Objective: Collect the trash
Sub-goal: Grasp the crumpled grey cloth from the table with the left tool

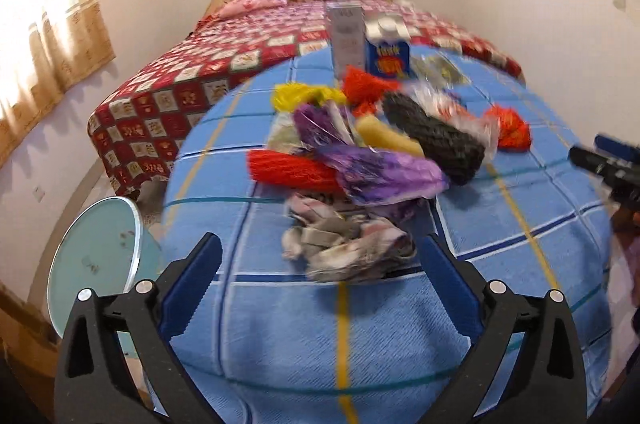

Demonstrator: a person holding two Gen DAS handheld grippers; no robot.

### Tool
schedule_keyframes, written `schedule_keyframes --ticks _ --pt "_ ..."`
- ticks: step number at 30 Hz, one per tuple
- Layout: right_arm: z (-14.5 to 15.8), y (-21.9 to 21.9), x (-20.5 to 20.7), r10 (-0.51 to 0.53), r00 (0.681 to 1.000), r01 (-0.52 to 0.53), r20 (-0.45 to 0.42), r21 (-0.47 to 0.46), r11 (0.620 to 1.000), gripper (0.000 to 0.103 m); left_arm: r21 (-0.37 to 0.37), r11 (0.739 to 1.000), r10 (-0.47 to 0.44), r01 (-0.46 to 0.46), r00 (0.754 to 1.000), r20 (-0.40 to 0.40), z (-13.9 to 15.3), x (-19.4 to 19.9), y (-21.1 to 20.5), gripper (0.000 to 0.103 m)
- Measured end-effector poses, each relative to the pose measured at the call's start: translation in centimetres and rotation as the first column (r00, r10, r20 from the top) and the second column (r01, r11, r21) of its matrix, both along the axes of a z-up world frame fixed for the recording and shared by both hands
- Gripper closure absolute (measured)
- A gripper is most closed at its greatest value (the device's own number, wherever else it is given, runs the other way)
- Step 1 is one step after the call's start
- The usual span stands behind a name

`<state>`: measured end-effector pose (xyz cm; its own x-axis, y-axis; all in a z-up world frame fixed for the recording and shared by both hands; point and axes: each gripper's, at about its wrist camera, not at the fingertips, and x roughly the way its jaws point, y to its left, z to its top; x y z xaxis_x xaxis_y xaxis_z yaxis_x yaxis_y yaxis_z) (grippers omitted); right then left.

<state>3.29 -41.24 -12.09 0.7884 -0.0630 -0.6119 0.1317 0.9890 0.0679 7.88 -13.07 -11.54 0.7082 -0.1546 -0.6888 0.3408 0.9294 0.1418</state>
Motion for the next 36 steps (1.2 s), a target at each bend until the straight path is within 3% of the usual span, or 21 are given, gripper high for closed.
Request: schedule_keyframes --ticks 7,13,16,19,23,28,30,33,35,36 --pt "-1.4 0.7 0.0 0.034 0.999 -0.033 -0.017 0.030 0.999 0.022 0.076 0.992 0.096 -0.096 0.995 0.003 -1.0 1.3 3.9 0.006" --pt "-2.1 1.3 0.1 0.051 0.998 -0.051 -0.026 0.033 0.998 0.021 0.132 0.953 0.274 -0.273 0.962 0.013 -1.3 3.4 10.7 0.006" --pt "-2.0 1.6 -0.1 0.051 0.998 -0.051 -0.021 0.018 0.999 0.021 0.078 0.950 0.302 -0.302 0.953 0.002 -0.5 3.2 12.1 0.006" --pt "-2.0 1.5 -0.1 0.028 0.999 -0.028 -0.016 -0.009 1.000 0.021 0.016 0.970 0.245 -0.244 0.969 -0.021 0.5 2.2 10.5 0.006" --pt "-2.0 0.1 -0.2 -0.019 1.000 0.019 -0.016 -0.021 1.000 0.021 -0.031 0.991 0.132 -0.132 0.991 0.006 1.5 1.0 5.9 0.006" --pt "-1.8 -1.4 -0.7 -0.050 0.999 0.050 -0.001 -0.002 0.999 0.020 -0.001 0.998 0.057 -0.057 0.998 -0.014 -0.1 1.9 1.6 0.006" --pt "-1.7 -1.5 -0.7 -0.050 0.999 0.050 0.001 0.003 0.999 0.020 0.014 0.999 0.042 -0.041 0.997 -0.069 -1.6 2.5 0.8 0.008" --pt "-1.8 -1.7 -0.7 -0.047 0.999 0.047 0.001 0.014 0.999 0.020 -0.031 0.999 0.004 -0.008 0.991 -0.134 -2.8 2.9 1.0 0.031" --pt "-1.9 -1.6 -0.6 -0.046 0.999 0.046 0.002 0.018 0.999 0.020 -0.087 0.996 -0.040 0.027 0.987 -0.154 -2.6 2.7 1.2 0.074" --pt "-2.0 -1.6 -0.5 -0.045 0.999 0.045 -0.001 0.022 0.999 0.020 -0.094 0.995 -0.047 0.033 0.987 -0.156 -2.5 2.7 1.4 0.079"
